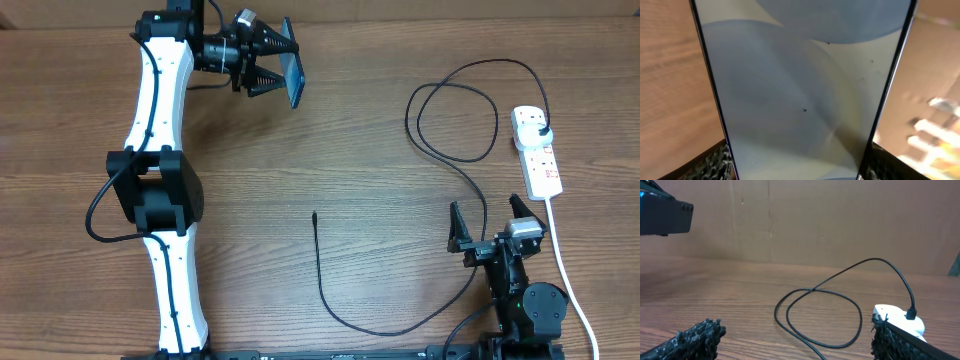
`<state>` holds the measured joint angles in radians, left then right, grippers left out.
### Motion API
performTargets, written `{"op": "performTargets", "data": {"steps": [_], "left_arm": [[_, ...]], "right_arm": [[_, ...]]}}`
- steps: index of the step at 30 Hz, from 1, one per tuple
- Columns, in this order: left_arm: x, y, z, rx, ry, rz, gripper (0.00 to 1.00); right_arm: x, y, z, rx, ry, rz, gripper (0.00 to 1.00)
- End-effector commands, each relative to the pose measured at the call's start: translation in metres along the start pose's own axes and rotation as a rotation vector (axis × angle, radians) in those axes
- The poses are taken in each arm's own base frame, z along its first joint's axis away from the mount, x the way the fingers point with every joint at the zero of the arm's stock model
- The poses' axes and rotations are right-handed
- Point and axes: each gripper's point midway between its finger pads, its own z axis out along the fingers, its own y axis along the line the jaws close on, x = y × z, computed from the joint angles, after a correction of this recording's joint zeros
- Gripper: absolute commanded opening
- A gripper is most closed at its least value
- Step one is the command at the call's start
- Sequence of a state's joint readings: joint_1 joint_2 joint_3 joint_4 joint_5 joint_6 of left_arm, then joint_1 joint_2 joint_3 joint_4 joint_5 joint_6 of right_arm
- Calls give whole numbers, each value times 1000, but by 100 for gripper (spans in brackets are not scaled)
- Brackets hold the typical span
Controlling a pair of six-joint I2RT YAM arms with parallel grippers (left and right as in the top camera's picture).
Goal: Plug charger to phone and switch on socket
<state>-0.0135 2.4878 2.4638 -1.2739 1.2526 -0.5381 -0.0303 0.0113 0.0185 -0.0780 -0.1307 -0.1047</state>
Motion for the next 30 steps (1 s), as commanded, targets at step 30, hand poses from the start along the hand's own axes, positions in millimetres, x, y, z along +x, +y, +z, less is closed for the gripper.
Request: {"op": "performTargets", "data": {"steps": [30], "left_arm": [[31,-55,-8,239,230,-412,4]], "right_arm": [[3,1,0,-4,0,7,100]]}}
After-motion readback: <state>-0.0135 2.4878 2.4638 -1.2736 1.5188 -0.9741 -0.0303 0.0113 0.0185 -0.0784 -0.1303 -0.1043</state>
